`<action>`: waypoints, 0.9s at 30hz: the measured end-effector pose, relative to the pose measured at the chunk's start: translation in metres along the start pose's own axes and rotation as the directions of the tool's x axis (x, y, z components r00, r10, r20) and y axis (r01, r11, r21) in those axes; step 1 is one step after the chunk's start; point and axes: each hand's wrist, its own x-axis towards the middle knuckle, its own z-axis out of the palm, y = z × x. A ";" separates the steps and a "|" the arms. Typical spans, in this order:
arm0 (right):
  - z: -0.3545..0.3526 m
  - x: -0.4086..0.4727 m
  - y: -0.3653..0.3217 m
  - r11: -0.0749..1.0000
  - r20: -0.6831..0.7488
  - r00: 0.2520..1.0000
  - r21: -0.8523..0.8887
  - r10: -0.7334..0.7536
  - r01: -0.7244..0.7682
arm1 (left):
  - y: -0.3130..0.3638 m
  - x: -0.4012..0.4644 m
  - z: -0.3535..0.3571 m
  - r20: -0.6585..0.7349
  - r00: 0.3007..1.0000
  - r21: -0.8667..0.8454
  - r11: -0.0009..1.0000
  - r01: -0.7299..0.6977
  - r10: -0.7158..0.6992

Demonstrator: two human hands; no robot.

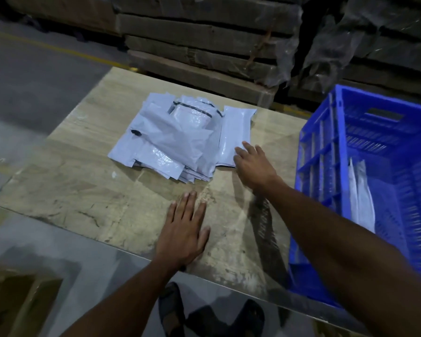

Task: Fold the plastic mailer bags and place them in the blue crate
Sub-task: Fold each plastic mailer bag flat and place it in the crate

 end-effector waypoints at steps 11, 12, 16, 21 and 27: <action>-0.004 0.003 -0.011 0.993 -0.033 0.992 0.022 0.119 -0.118 | -0.001 0.002 0.001 -0.007 1.000 0.003 1.000 0.009 -0.009; -0.006 -0.003 -0.016 0.990 -0.031 0.989 0.010 0.143 -0.143 | -0.001 0.001 0.002 -0.013 1.000 0.003 1.000 0.008 -0.008; -0.006 -0.038 -0.048 0.992 -0.206 0.972 0.066 0.115 -0.103 | -0.002 0.000 0.003 -0.059 0.998 -0.043 0.999 0.019 -0.021; 0.003 -0.083 -0.104 0.988 -0.241 0.968 0.150 0.069 -0.033 | -0.004 -0.005 0.001 -0.169 0.985 -0.175 0.984 -0.019 -0.012; 0.011 -0.120 -0.173 0.958 -0.300 0.952 0.284 0.058 0.031 | -0.020 -0.008 0.001 -0.203 0.979 -0.292 0.954 -0.068 0.008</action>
